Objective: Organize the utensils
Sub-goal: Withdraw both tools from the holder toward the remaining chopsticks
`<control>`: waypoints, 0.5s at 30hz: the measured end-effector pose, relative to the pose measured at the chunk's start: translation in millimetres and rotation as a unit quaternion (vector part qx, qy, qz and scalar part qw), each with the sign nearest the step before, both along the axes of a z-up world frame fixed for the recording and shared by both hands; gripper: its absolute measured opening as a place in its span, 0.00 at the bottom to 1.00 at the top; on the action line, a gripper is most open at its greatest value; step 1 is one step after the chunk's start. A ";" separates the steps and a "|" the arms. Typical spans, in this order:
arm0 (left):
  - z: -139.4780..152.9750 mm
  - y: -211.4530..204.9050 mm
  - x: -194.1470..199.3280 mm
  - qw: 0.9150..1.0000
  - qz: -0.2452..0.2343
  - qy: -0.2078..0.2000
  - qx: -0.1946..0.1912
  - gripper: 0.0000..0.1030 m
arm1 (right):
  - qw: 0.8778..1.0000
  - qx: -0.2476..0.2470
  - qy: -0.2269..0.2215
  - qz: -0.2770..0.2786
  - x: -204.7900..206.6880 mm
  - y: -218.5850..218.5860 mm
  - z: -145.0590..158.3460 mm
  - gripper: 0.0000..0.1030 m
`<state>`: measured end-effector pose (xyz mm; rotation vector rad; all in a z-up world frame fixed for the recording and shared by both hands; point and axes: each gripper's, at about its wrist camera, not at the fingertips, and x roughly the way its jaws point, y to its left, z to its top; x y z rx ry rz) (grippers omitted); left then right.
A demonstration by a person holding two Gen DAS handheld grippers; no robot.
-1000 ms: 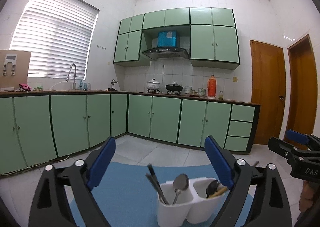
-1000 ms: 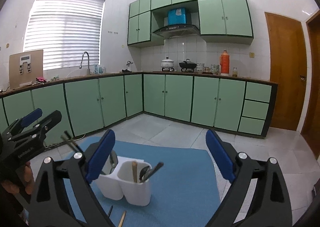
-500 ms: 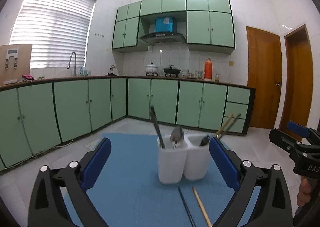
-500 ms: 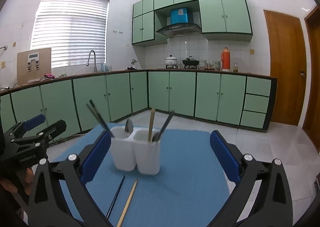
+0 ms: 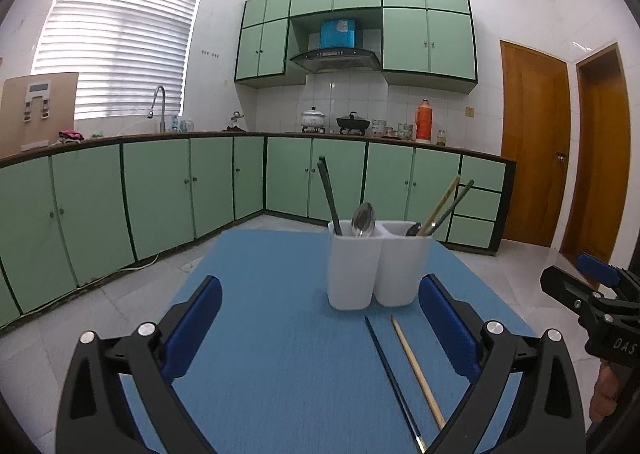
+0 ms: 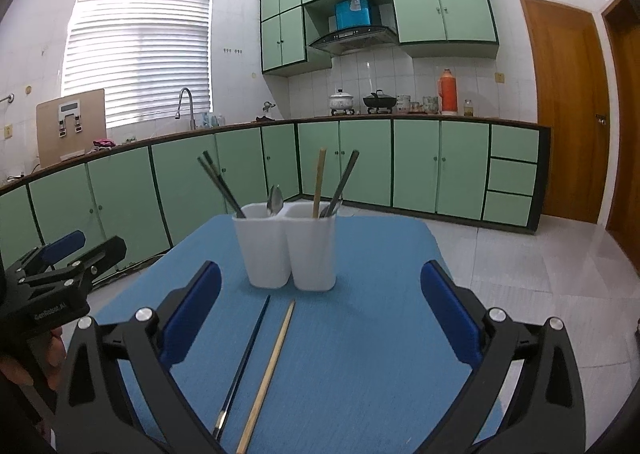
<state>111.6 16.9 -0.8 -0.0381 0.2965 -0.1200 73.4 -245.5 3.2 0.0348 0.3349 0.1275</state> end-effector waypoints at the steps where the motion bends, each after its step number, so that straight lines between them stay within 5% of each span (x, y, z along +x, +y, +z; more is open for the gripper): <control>1: -2.4 0.5 -2.9 1.000 0.000 0.002 0.000 0.94 | 1.000 -0.002 0.001 -0.001 -2.9 2.4 -3.1 0.94; 15: -33.4 8.0 -34.4 1.000 0.003 0.019 0.008 0.94 | 1.000 -0.004 0.010 -0.009 -36.9 21.8 -47.1 0.94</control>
